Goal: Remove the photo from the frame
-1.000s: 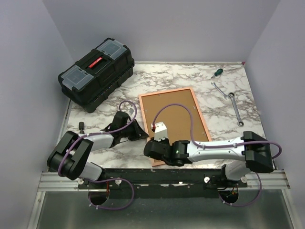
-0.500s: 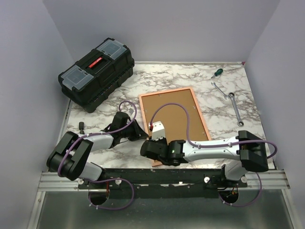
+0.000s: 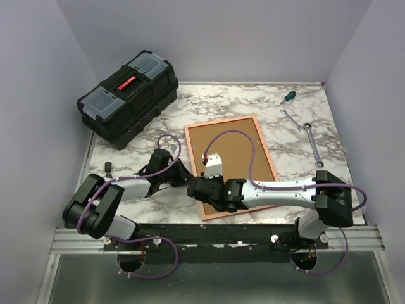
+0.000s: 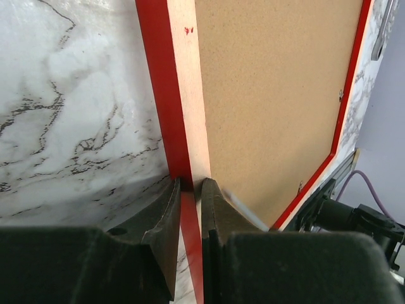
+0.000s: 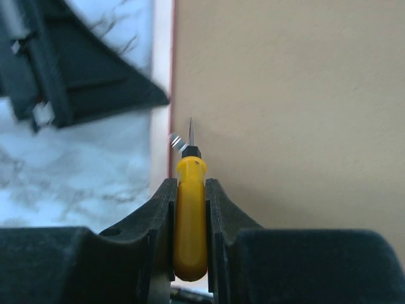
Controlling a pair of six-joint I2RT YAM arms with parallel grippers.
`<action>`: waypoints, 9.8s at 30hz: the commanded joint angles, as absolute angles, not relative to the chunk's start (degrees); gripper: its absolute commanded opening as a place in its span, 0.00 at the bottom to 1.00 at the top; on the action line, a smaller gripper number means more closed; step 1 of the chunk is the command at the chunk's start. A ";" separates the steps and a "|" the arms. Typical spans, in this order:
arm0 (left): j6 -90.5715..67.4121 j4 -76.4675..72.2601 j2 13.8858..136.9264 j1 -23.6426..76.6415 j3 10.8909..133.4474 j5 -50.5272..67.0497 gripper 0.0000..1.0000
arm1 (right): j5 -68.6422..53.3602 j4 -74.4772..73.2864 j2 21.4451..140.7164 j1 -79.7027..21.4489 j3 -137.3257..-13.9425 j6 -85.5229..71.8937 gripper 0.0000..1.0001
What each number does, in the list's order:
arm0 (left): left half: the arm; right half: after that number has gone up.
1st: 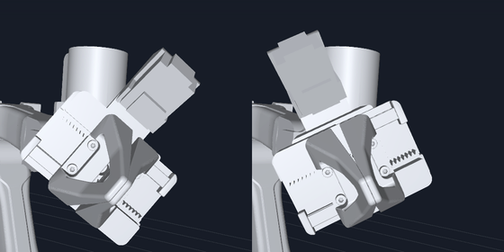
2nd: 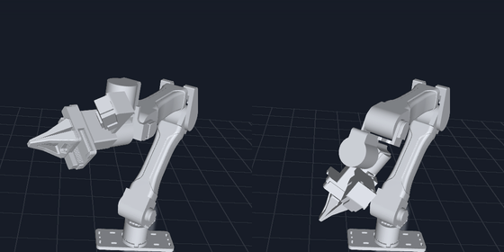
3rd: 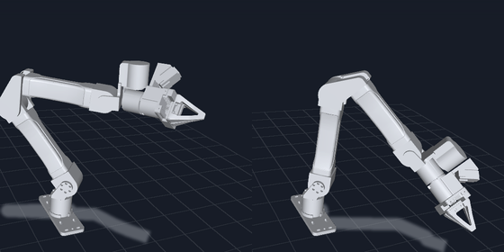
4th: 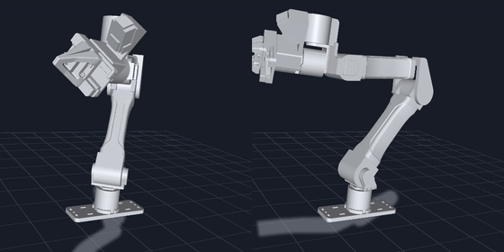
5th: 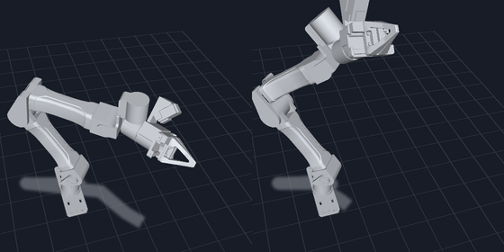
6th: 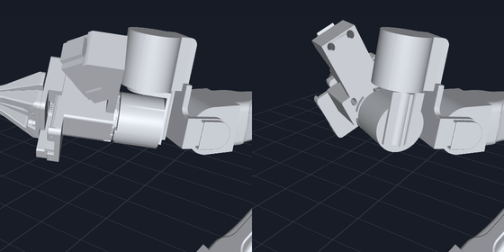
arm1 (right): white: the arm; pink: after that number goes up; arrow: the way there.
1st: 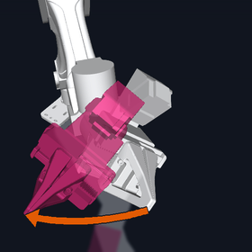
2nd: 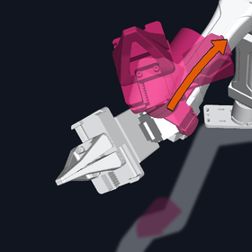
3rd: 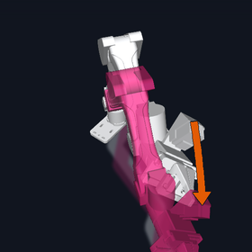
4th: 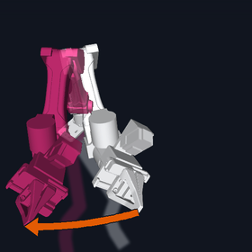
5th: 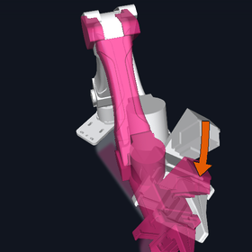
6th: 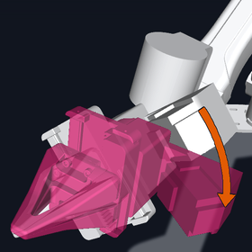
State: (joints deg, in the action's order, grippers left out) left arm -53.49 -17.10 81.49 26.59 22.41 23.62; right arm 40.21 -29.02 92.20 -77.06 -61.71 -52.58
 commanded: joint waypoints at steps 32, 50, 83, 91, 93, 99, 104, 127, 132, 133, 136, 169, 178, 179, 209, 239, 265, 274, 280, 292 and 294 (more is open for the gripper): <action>-49.23 -4.55 84.37 26.63 19.98 17.84 0.00 | 25.85 -21.70 84.79 -73.96 -53.39 -46.34 0.01; -49.23 -4.88 83.81 26.63 19.20 17.67 0.00 | 34.97 -24.55 89.02 -74.08 -57.01 -47.23 0.00; -49.39 -5.99 84.99 26.63 19.03 18.37 0.00 | 30.64 -27.60 86.66 -71.78 -61.00 -44.54 0.01; -49.38 -5.76 84.82 26.63 18.87 17.88 0.00 | 28.36 -25.63 88.27 -71.79 -60.25 -43.83 0.01; -49.38 -5.89 85.12 26.62 18.90 18.05 0.00 | 28.39 -25.97 88.87 -71.86 -60.29 -43.86 0.01; -49.39 -6.02 85.15 26.63 18.79 18.09 0.00 | 29.68 -25.58 89.87 -71.82 -59.87 -44.23 0.01; -49.40 -5.93 85.06 26.63 18.78 18.03 0.00 | 30.78 -25.01 91.62 -71.82 -60.34 -43.69 0.01; -49.57 -6.17 85.28 26.63 18.20 18.02 0.00 | 39.58 -29.49 93.60 -71.74 -64.91 -44.68 0.00; -49.92 -6.84 85.07 26.63 17.44 18.15 0.00 | 40.18 -28.89 95.88 -69.97 -68.30 -44.37 0.00; -50.01 -6.94 85.03 26.63 17.32 18.11 0.00 | 40.11 -28.75 96.09 -69.49 -68.82 -44.07 0.01; -50.10 -7.37 85.06 26.63 16.79 18.21 0.00 | 39.63 -28.27 96.17 -68.20 -70.33 -43.25 0.00; -44.09 12.95 87.70 37.77 36.58 7.98 0.48 | 35.81 -40.36 58.90 -65.41 -50.18 -46.00 0.00; -34.37 28.64 94.96 37.58 49.69 -5.34 0.03 | 37.49 -45.88 51.33 -65.41 -49.73 -48.03 0.01; -33.12 29.86 95.10 37.39 50.92 -6.57 0.02 | 37.75 -46.42 50.81 -65.39 -49.68 -48.16 0.01; -63.34 32.70 58.69 25.80 37.67 5.22 0.77 | 30.95 -38.60 53.87 -65.55 -46.50 -46.35 0.01; -77.76 21.98 76.14 27.98 30.08 5.10 0.18 | 26.48 -36.09 57.99 -65.56 -46.12 -46.25 0.01; -39.98 25.59 93.58 21.54 59.96 4.82 0.30 | 22.19 -21.75 76.50 -71.66 -51.79 -45.67 0.01; -39.99 21.00 74.97 20.04 44.33 8.21 0.72 | 28.07 -21.14 86.00 -74.90 -60.49 -44.80 0.01; -44.46 17.12 61.70 20.10 27.94 15.80 0.53 | 31.05 -20.11 91.04 -75.06 -64.70 -44.35 0.01; -47.10 19.51 51.66 21.30 18.38 22.59 0.50 | 32.73 -17.05 97.57 -75.05 -68.84 -41.61 0.00; -47.36 18.91 52.03 21.74 17.31 22.98 0.44 | 33.19 -17.10 98.62 -75.06 -69.56 -41.33 0.00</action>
State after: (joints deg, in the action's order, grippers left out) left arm -46.81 18.96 52.07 20.91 19.59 20.32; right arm 30.37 -19.05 96.29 -74.67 -66.98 -42.81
